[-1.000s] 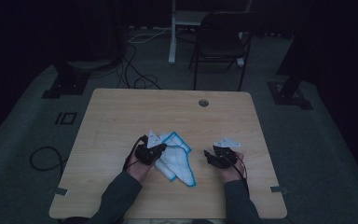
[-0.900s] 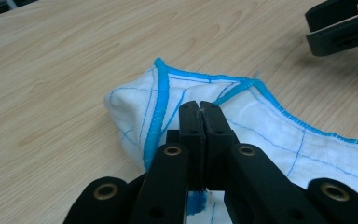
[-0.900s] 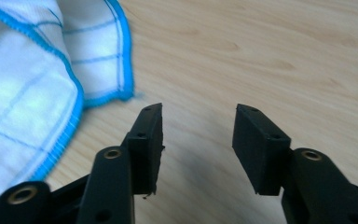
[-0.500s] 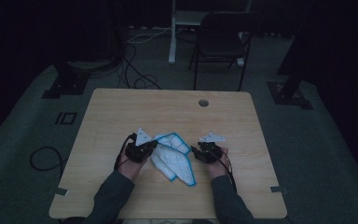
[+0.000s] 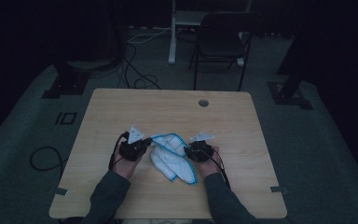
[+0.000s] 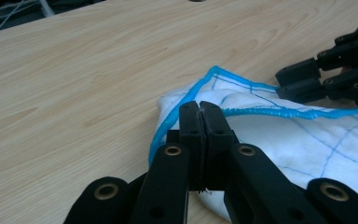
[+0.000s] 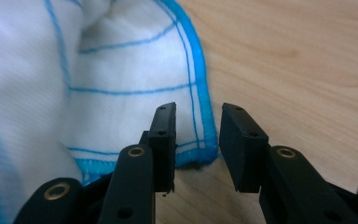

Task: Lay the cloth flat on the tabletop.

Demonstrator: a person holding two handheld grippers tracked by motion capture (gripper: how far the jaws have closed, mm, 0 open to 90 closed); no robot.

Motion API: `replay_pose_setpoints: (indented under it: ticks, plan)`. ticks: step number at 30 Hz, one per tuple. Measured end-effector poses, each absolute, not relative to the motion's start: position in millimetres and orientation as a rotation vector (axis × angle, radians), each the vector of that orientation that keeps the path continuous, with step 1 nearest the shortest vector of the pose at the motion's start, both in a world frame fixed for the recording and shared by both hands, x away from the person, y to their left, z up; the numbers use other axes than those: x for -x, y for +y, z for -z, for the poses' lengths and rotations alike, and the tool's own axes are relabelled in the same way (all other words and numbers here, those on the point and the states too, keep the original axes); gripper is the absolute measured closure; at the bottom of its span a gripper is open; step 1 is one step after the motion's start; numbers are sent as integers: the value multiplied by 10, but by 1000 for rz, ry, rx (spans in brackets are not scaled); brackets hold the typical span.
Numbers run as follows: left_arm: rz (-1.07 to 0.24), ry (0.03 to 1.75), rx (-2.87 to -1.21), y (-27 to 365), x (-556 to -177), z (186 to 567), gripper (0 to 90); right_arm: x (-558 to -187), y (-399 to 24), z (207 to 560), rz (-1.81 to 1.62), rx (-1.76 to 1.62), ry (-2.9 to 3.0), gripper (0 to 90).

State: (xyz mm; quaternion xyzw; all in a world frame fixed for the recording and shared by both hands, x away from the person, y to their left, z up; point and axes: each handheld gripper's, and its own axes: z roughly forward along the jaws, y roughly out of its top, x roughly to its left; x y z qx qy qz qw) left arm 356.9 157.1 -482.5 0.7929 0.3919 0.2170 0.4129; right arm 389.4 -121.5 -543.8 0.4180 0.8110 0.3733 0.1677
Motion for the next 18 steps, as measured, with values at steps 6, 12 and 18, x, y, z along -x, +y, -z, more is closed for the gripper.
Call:
replay_pose_setpoints:
  ticks: [6, 12, 18]
  plan:
    - [-557, 1040, -1966, 1754, -3586, 4823, 897, -3909, -1216, 5432, -1050, -1190, 2309, 834]
    - [-575, 1076, -1958, 1910, -3604, 4830, 897, -3898, -1234, 5423, -1012, -1186, 2286, 868]
    - [-571, 1112, -1968, 2014, -3642, 4919, 898, -3897, -1317, 5360, -1011, -1188, 2255, 873]
